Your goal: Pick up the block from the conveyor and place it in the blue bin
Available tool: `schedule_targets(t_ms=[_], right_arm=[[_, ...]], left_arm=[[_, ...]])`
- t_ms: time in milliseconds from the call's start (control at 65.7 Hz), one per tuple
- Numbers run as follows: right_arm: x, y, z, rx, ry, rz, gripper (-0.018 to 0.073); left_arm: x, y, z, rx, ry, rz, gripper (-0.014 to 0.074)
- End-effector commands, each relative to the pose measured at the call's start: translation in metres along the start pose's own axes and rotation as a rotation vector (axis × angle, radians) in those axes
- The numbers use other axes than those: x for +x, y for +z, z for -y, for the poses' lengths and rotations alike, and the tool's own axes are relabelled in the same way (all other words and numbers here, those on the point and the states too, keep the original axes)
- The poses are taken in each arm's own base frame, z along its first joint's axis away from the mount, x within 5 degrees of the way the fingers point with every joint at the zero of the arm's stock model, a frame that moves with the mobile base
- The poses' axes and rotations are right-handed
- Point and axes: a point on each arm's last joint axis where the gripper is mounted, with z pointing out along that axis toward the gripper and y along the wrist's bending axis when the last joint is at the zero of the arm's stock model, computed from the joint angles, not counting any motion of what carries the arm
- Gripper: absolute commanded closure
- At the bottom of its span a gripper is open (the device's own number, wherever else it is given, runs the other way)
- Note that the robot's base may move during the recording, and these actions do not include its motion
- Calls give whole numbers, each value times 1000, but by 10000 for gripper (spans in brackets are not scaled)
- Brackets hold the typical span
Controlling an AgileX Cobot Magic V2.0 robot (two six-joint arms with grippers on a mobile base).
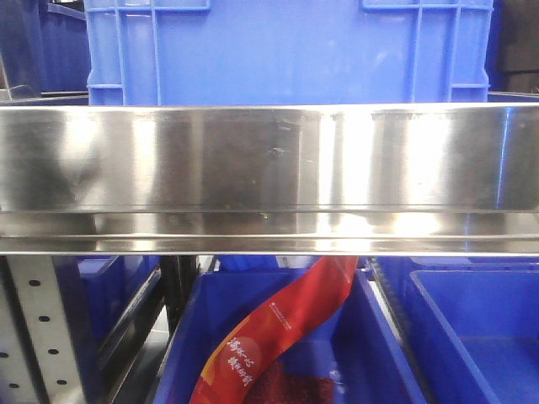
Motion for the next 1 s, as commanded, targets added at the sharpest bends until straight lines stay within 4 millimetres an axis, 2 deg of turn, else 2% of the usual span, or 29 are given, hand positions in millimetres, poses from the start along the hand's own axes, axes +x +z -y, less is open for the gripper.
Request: schedule_targets(t_ms=[0, 198, 304, 989], right_arm=[[-2, 0, 0, 5, -9, 27, 720], [-2, 0, 0, 5, -9, 27, 720], [-2, 0, 0, 5, -9, 27, 720], [-2, 0, 0, 5, -9, 27, 720]], left_arm=[[5, -3, -4, -67, 39, 29, 707], [8, -4, -8, -138, 56, 7, 707], [8, -4, -8, -139, 107, 8, 707], [7, -4, -8, -139, 102, 17, 707]])
